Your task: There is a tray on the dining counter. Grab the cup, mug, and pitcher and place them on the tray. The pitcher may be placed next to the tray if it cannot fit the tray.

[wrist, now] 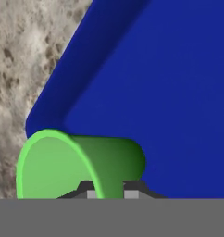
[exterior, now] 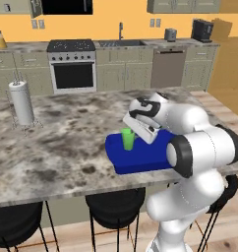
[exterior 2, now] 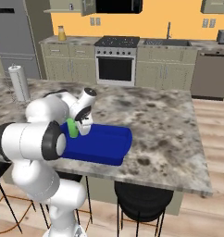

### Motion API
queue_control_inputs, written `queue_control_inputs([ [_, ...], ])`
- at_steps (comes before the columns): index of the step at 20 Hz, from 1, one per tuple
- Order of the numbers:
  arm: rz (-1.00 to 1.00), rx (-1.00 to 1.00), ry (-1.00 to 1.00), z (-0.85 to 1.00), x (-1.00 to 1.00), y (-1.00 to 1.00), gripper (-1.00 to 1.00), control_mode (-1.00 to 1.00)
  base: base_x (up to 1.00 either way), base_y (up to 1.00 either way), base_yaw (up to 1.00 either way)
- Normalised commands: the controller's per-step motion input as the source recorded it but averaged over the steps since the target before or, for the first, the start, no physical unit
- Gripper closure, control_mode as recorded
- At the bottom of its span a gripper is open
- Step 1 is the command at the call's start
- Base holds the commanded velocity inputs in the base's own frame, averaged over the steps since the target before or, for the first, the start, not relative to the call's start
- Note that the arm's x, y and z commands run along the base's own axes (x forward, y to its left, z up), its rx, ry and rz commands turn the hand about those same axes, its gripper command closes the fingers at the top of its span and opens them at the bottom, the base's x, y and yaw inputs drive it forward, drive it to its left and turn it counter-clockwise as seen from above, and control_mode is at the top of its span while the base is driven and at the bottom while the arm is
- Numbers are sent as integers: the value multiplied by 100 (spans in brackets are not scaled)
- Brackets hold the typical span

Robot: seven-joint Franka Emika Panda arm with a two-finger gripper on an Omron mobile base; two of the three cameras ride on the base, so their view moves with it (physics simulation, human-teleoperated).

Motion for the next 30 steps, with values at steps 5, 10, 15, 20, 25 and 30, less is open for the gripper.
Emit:
queue_control_inputs([
  [5, 0, 0, 0, -13, 27, 0, 100, -100, 0, 0, 0],
  [10, 0, 0, 0, -17, 20, 0, 100, -100, 0, 0, 0],
  [15, 0, 0, 0, -17, 21, 2, 100, -100, 0, 0, 0],
  [20, 0, 0, 0, -16, 20, 4, 100, -100, 0, 0, 0],
  [25, 0, 0, 0, -14, 17, 2, 100, -100, 0, 0, 0],
  [30, 0, 0, 0, -16, 7, 0, 100, -100, 0, 0, 0],
])
